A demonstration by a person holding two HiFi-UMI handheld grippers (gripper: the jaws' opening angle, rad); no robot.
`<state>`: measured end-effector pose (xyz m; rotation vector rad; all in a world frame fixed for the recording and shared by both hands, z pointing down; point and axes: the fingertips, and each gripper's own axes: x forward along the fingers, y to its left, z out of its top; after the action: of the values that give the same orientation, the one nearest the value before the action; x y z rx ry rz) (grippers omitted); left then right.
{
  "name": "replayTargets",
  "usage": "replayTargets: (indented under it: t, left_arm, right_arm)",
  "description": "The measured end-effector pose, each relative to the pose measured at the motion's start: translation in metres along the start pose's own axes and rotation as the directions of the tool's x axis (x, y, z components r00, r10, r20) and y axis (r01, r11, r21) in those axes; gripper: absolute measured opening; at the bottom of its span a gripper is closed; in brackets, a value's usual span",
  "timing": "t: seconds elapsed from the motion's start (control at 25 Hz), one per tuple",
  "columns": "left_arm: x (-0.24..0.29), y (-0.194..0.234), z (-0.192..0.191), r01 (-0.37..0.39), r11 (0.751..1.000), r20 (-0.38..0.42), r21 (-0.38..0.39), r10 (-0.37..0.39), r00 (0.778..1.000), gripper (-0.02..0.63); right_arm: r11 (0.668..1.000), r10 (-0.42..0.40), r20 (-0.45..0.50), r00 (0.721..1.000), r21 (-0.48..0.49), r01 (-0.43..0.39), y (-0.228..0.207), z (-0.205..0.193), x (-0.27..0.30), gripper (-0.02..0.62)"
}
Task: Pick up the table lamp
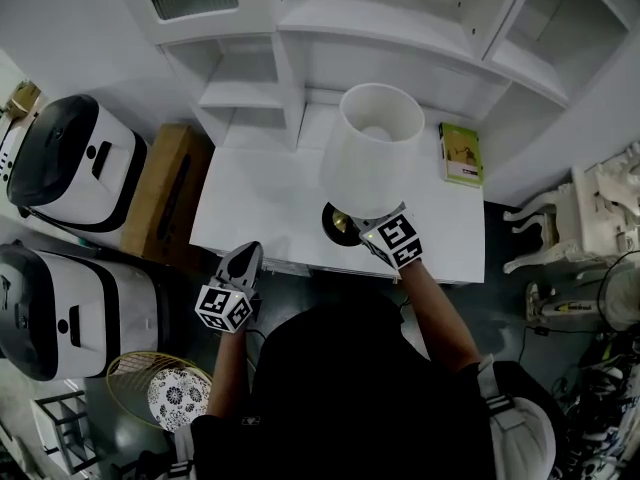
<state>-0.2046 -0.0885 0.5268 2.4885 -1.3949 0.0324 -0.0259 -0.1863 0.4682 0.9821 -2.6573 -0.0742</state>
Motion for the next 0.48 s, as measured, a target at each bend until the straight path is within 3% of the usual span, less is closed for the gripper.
replayTargets:
  t: [0.48]
  left_arm:
    - [-0.005,0.0043,-0.004,-0.015,1.0,0.009,-0.02,0.015,1.0,0.011]
  right_arm:
    - [1.0,-0.015,0.011,1.0,-0.017,0.016,0.0015,0.0099,-0.0037,0.11]
